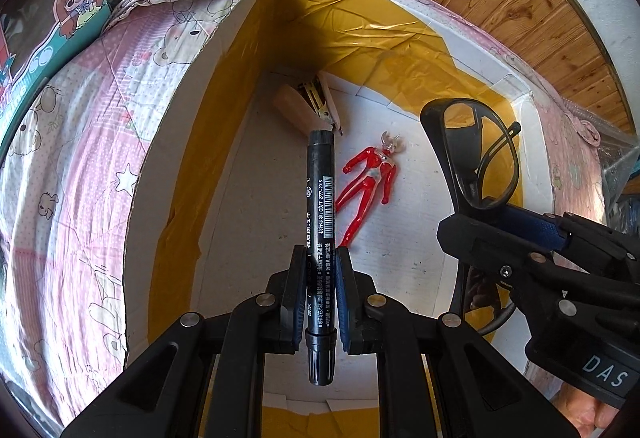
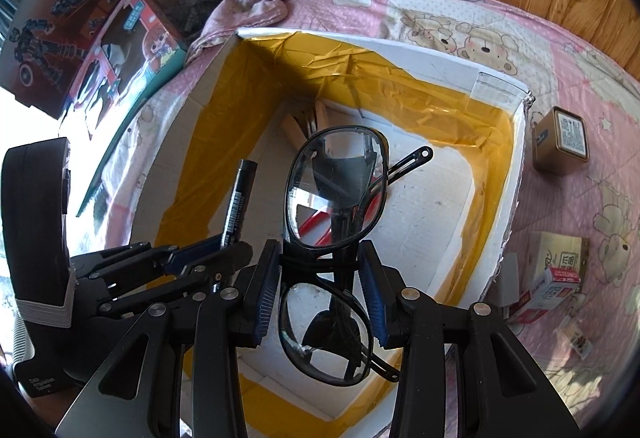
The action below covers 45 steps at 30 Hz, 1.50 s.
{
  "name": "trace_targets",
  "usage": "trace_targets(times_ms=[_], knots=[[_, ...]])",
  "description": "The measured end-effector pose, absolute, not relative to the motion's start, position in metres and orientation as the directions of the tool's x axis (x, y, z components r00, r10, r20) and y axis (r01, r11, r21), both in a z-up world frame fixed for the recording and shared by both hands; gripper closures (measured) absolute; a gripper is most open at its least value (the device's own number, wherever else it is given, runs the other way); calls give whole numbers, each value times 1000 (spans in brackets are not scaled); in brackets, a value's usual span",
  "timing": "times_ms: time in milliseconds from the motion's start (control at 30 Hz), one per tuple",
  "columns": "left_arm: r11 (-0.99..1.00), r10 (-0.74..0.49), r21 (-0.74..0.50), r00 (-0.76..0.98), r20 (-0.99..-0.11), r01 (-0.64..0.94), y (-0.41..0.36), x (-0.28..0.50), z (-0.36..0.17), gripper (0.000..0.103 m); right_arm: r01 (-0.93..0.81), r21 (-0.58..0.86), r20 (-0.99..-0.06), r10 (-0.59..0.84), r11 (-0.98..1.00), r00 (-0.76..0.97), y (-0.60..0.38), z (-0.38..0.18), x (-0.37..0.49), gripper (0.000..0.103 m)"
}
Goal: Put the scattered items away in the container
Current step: 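Lower the glasses and marker into the box and open both tools, then withdraw both tools from the box toward the items on the bedspread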
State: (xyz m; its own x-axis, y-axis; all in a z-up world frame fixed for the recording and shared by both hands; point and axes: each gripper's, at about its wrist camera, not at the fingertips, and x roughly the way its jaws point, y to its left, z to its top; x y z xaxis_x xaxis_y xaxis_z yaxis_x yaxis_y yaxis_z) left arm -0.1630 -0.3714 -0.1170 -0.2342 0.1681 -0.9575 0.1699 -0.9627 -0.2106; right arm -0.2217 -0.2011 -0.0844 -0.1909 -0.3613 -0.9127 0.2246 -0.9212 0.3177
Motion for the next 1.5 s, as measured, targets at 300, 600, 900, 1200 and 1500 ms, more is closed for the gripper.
trace_targets(times_ms=[300,600,900,1200,1500], knots=[[-939,192,-244,-217,-957,244,-390,-162,-127,75,191,336,-910,-370,-922,-188,-190,-85,-216,59],[-921,228,-289,-239,-944,262,-402,-138,-110,63,190,377,-888,-412,-906,-202,-182,-64,-191,59],[-911,228,-303,-272,-935,279,-397,-105,-87,57,224,375,-880,-421,-900,-220,-191,-48,-159,59],[-911,220,-314,-327,-919,268,-392,-77,-56,57,258,378,-863,-439,-889,-250,-199,-27,-128,59],[-926,219,-306,-344,-913,222,-363,-56,-38,57,244,401,-847,-459,-883,-268,-186,-22,-97,61]])
